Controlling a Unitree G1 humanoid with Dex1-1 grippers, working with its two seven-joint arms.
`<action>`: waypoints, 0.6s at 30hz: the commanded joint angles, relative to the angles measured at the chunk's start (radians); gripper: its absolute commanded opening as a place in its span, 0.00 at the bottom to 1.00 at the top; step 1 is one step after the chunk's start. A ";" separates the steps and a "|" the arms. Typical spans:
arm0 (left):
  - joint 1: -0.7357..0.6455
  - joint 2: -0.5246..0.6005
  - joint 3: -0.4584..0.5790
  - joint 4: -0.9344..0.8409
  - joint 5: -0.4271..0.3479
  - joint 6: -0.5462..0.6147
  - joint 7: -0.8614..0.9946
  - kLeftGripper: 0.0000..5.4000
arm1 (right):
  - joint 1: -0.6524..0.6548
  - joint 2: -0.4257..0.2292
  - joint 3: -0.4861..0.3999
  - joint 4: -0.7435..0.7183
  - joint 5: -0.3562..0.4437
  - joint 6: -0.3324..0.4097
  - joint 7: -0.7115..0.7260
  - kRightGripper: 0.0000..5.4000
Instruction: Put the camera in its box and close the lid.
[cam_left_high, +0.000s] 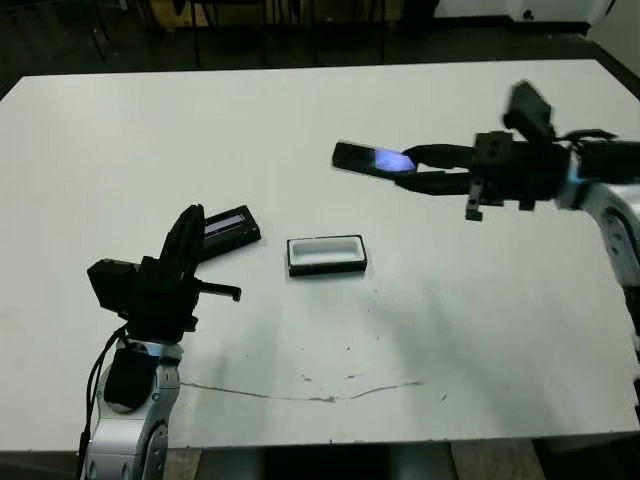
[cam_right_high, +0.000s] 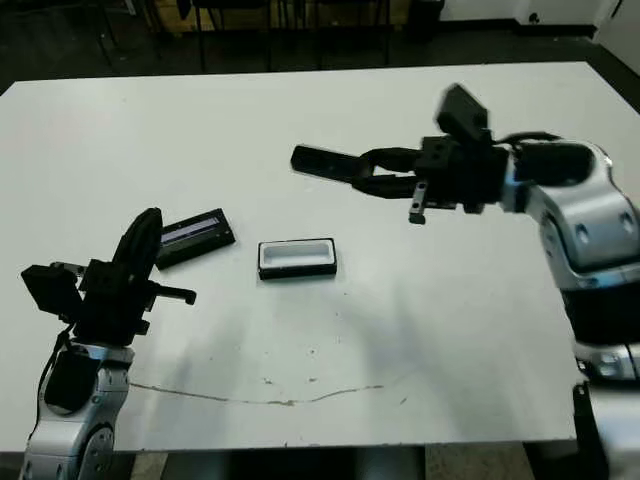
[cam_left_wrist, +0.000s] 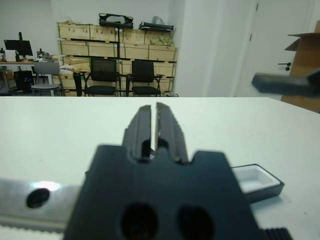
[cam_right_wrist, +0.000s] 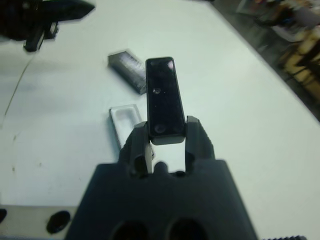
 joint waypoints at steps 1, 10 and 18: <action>0.008 0.002 -0.003 0.012 0.004 0.009 0.003 0.00 | -0.053 0.032 0.063 0.094 -0.053 -0.059 0.068 0.07; 0.012 -0.003 -0.007 0.009 0.008 0.012 0.011 0.00 | -0.105 0.109 0.171 0.221 -0.185 -0.117 0.134 0.07; 0.015 0.000 -0.006 0.009 0.009 0.010 0.012 0.00 | -0.095 0.139 0.189 0.278 -0.251 -0.162 0.129 0.07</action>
